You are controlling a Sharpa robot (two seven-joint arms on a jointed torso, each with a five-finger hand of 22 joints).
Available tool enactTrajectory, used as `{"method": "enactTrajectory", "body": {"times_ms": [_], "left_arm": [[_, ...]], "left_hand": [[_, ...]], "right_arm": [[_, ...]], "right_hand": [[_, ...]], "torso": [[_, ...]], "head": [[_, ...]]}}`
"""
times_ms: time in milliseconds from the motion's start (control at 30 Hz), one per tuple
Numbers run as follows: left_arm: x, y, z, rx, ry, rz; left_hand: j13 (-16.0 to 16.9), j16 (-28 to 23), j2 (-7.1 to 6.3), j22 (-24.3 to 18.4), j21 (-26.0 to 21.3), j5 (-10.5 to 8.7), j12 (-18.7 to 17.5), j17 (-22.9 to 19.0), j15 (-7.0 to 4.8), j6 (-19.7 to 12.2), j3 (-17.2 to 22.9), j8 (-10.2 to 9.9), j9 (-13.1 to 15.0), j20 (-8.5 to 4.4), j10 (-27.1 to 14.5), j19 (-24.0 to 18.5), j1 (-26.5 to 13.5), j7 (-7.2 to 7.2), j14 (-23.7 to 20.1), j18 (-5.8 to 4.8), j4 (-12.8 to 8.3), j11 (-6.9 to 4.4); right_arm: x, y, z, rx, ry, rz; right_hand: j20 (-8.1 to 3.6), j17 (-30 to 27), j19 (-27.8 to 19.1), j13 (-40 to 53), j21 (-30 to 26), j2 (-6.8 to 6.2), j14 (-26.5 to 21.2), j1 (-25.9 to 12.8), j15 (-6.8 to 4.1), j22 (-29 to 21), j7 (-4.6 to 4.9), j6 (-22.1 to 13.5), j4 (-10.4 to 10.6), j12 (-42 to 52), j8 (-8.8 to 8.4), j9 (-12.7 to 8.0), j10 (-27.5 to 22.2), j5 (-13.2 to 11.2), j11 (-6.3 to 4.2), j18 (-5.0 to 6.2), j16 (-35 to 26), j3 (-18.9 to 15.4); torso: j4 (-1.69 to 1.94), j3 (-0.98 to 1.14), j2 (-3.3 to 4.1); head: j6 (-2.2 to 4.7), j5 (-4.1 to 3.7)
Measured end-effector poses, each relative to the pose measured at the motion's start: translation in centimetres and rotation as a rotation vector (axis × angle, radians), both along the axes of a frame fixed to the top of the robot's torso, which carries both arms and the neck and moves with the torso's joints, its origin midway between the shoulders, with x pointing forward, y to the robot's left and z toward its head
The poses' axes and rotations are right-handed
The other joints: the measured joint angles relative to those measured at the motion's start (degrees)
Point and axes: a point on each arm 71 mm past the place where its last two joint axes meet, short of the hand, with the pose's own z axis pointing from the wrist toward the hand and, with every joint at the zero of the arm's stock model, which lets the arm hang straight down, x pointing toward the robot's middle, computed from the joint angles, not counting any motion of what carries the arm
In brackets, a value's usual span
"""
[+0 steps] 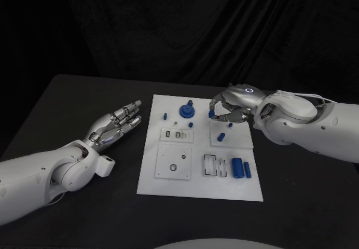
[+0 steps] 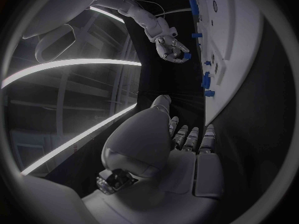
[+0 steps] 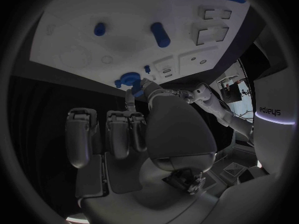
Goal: Assemble the parts on the task board
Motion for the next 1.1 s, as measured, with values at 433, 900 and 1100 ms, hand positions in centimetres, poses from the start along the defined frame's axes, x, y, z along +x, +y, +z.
{"method": "enactTrajectory", "body": {"times_ms": [433, 900, 1100], "left_arm": [[0.1, -0.3, 0.0, -0.001, -0.001, -0.004], [0.2, -0.4, -0.1, -0.001, 0.0, -0.008], [0.2, -0.5, -0.1, -0.002, 0.0, -0.009]], "left_hand": [[0.0, 0.0, 0.0, 0.0, 0.0, 0.0, 0.0, 0.0, 0.0, 0.0, 0.0, 0.0, 0.0, 0.0, 0.0, 0.0, 0.0, 0.0, 0.0, 0.0, 0.0, 0.0], [0.0, 0.0, 0.0, 0.0, 0.0, 0.0, 0.0, 0.0, 0.0, 0.0, 0.0, 0.0, 0.0, 0.2, 0.0, -0.2, 0.0, 0.0, 0.0, 0.0, 0.0, 0.0], [0.0, 0.0, 0.0, 0.0, 0.0, 0.0, 0.0, 0.0, 0.0, 0.0, 0.0, 0.0, 0.0, 0.2, -0.1, -0.2, 0.0, 0.0, 0.0, 0.0, 0.0, 0.13]], "right_arm": [[-0.8, 4.8, -1.9, -0.06, 0.039, 0.069], [-1.0, 6.7, -3.3, -0.114, 0.069, 0.079], [-0.9, 7.1, -3.5, -0.133, 0.062, 0.082]], "right_hand": [[-0.16, 0.0, -0.2, 0.0, 0.0, -0.01, 0.0, -0.6, 0.0, 0.0, -0.01, 0.0, 0.0, 0.0, 0.37, 0.5, 0.0, -0.1, -0.41, 0.01, 0.0, 0.0], [-0.36, 0.0, 0.1, 0.0, -0.6, -0.02, -0.2, -0.6, -0.2, 0.0, -0.09, 0.1, -0.2, 0.0, 0.34, 0.8, 0.0, -0.1, -0.41, 0.0, 0.0, -0.2], [-0.36, 0.0, 0.1, 0.0, -0.8, -0.32, -0.2, -0.9, -0.2, 0.0, -0.31, 0.3, -0.2, 0.0, 0.31, 0.8, 0.0, -0.1, -0.41, 0.0, 0.0, -0.2]], "torso": [[0.03, -0.06, 0.02], [0.0, 0.04, 0.1], [0.02, 0.04, 0.1]], "head": [[-0.24, -0.12], [-0.93, 0.03], [-1.32, 0.01]]}}
